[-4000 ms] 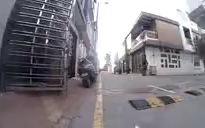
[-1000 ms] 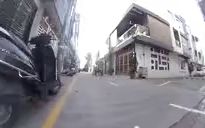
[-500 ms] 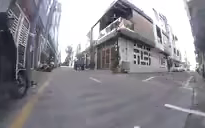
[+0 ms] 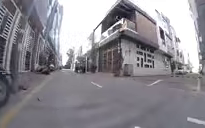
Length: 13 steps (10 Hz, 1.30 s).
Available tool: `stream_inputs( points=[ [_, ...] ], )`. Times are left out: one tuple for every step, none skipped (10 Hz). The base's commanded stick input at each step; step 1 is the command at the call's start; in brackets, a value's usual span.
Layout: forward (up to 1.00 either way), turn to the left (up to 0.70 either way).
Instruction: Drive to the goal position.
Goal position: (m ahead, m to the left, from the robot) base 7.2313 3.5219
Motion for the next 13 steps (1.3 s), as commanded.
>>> stream_inputs(
  points=[
    [1.0, 0.4],
    [1.0, 0.4],
    [1.0, 0.4],
    [1.0, 0.4],
    [1.0, 0.19],
    [1.0, 0.0],
    [1.0, 0.0],
    [1.0, 0.0],
    [1.0, 0.0],
    [1.0, 0.0],
    [1.0, 0.0],
    [1.0, 0.0],
    [1.0, 0.0]
  ],
)
